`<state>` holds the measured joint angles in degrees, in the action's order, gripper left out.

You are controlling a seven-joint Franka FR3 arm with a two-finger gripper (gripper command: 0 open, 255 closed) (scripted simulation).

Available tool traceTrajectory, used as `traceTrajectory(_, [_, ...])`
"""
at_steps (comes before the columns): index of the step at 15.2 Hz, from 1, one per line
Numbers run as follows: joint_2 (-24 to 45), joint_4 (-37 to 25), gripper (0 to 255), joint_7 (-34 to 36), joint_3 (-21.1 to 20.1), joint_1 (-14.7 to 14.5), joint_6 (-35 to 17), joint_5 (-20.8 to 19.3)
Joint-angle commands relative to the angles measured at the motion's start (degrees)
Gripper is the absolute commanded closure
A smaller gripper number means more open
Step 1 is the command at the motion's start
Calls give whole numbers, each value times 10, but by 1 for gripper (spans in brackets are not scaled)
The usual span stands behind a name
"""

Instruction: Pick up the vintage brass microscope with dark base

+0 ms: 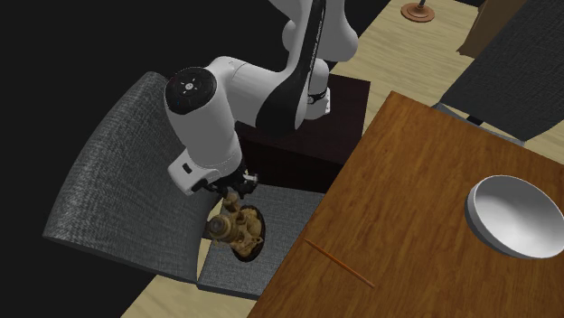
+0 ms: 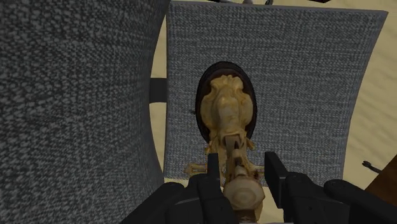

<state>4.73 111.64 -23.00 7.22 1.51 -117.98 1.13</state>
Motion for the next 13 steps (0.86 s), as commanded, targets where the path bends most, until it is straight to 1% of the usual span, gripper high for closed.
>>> traceTrajectory(1, [-5,-12,255,0,0,0,15,-1])
traceTrajectory(11, [-19,-72,255,2,0,0,89,-3])
traceTrajectory(13, [-20,-72,255,2,0,0,91,-3])
